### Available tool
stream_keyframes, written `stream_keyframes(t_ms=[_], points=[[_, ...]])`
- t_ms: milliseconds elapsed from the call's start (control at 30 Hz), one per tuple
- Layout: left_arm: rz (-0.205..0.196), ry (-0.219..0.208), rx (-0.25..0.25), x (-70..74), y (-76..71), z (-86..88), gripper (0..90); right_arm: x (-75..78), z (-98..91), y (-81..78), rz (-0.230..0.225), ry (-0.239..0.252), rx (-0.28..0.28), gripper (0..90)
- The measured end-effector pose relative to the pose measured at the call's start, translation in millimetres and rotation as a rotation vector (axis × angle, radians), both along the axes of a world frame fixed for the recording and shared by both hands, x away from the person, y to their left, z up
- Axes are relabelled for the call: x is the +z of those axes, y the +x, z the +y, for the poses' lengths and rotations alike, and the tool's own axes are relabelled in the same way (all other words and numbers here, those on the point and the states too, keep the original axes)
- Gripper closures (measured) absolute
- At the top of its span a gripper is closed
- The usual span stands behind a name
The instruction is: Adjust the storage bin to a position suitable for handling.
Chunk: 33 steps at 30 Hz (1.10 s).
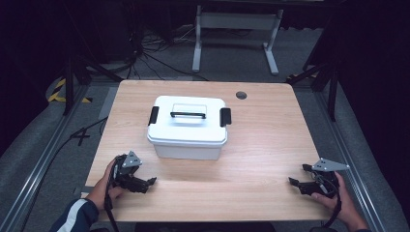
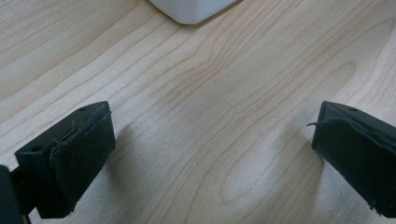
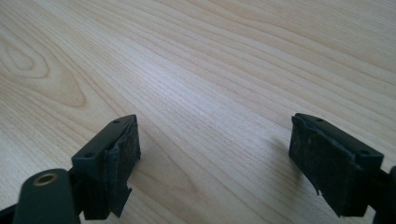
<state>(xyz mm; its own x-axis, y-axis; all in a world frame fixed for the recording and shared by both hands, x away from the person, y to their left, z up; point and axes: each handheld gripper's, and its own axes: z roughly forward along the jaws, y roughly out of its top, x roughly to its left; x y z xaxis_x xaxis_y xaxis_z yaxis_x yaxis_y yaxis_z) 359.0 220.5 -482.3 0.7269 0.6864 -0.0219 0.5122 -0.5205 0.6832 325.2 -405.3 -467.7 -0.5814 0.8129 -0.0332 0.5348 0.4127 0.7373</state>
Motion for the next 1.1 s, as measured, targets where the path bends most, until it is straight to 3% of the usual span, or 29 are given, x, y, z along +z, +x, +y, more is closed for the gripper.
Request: stream_keyframes(t_ms=[400,533,633,733,867,1100], points=[[-0.008,0.002,-0.059,0.0,4.3,2.0,0.3,2.1,-1.1,4.2,0.016,-0.014,0.047,17.2],[-0.014,0.007,-0.081,0.1,6.4,2.7,0.1,7.9,0.4,6.7,0.039,-0.008,0.118,25.1],[-0.011,0.004,-0.077,0.0,6.2,2.4,0.1,14.2,3.1,9.4,0.030,-0.019,0.136,26.7],[-0.007,-0.001,-0.080,-0.2,6.3,2.2,0.1,33.2,13.5,17.3,0.006,-0.023,0.181,29.1],[-0.016,-0.001,-0.076,-0.6,6.8,1.9,0.1,45.8,23.6,25.4,-0.014,-0.011,0.217,31.0],[-0.014,-0.004,-0.075,-0.8,6.8,1.7,0.1,68.9,44.8,34.4,-0.059,-0.042,0.261,32.6]])
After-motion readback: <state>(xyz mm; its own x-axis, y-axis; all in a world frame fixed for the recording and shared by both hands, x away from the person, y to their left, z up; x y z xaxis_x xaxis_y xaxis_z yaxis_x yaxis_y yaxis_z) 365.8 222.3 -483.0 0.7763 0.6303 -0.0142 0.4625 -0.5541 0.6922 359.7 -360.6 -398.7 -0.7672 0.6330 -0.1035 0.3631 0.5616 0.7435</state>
